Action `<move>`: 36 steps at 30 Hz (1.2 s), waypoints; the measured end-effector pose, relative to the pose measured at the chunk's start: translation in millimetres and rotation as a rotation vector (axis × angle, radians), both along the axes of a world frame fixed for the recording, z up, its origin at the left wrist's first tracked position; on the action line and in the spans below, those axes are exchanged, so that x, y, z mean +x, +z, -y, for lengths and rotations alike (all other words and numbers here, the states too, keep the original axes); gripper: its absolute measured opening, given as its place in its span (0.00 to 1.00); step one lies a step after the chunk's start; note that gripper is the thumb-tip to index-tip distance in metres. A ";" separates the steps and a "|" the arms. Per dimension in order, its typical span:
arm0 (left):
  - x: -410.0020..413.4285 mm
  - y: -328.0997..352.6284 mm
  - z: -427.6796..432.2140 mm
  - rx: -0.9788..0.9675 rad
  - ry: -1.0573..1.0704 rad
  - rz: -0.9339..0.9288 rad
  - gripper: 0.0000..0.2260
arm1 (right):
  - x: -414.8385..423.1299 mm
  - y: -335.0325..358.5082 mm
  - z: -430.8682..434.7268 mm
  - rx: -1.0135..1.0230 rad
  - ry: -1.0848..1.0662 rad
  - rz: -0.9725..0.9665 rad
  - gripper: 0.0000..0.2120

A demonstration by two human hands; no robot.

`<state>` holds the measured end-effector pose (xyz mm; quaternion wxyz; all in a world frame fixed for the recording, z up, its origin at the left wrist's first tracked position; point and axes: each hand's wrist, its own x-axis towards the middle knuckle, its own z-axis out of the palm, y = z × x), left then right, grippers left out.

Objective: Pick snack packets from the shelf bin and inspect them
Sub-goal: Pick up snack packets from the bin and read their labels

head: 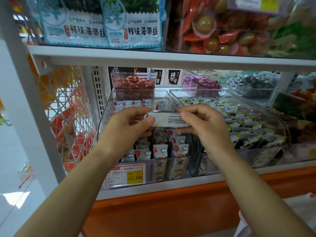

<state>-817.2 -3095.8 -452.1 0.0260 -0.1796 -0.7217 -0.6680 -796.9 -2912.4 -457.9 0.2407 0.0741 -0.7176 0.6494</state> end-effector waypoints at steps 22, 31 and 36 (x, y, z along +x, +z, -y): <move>-2.7 7.7 6.2 -0.282 0.100 -0.078 0.10 | 1.7 0.0 -0.1 0.327 -0.022 -0.109 0.08; 1.2 0.3 -5.8 -0.408 0.056 -0.194 0.20 | -4.3 -1.4 1.3 0.209 -0.182 -0.058 0.07; -8.1 -1.5 -8.8 -0.147 0.098 -0.091 0.20 | -6.9 1.3 0.1 0.183 0.107 0.035 0.23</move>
